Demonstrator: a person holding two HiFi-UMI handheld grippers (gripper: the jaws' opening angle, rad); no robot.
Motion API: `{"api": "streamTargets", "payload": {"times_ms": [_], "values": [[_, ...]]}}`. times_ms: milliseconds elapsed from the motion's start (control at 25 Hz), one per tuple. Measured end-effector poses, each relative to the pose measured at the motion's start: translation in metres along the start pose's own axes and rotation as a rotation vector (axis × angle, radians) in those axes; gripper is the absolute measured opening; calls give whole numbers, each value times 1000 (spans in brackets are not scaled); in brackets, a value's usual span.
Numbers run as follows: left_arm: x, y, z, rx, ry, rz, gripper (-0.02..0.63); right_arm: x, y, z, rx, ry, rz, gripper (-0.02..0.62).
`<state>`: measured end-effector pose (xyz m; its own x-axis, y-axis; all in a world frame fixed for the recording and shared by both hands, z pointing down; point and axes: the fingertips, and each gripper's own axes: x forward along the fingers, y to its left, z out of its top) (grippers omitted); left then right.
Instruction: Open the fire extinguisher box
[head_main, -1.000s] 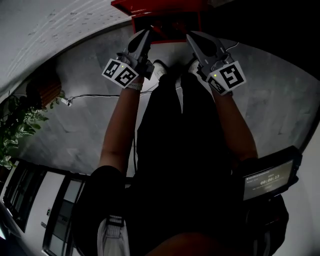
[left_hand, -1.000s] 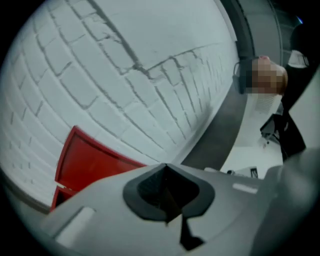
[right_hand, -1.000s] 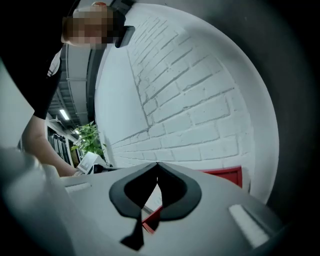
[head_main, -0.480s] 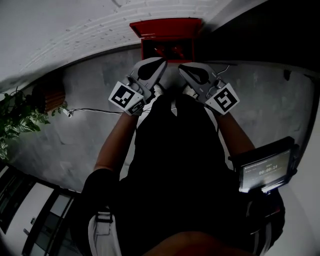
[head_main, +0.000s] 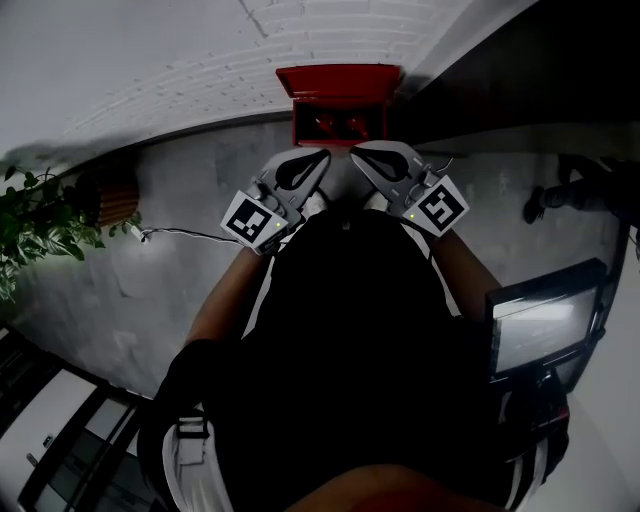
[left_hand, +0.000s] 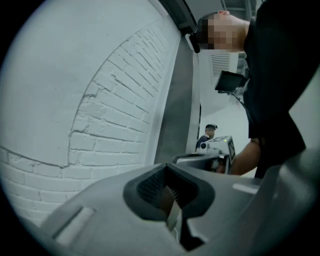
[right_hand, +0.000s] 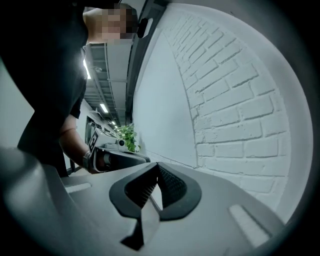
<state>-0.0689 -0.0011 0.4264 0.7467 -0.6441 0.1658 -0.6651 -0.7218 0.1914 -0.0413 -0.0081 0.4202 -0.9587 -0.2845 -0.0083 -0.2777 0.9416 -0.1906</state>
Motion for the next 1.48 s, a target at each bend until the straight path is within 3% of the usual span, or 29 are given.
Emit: {"api": "streamTargets", "payload": {"times_ms": [480, 840, 1040, 1480], "values": [[4, 12, 31, 34, -51, 5, 0, 18, -7, 23, -44, -11, -1, 9], [4, 15, 25, 37, -26, -2, 0, 21, -8, 23, -42, 2, 2, 9], [6, 22, 18, 71, -68, 3, 0, 19, -9, 21, -36, 5, -3, 9], [15, 14, 24, 23, -31, -16, 0, 14, -16, 22, -32, -6, -14, 9]]}}
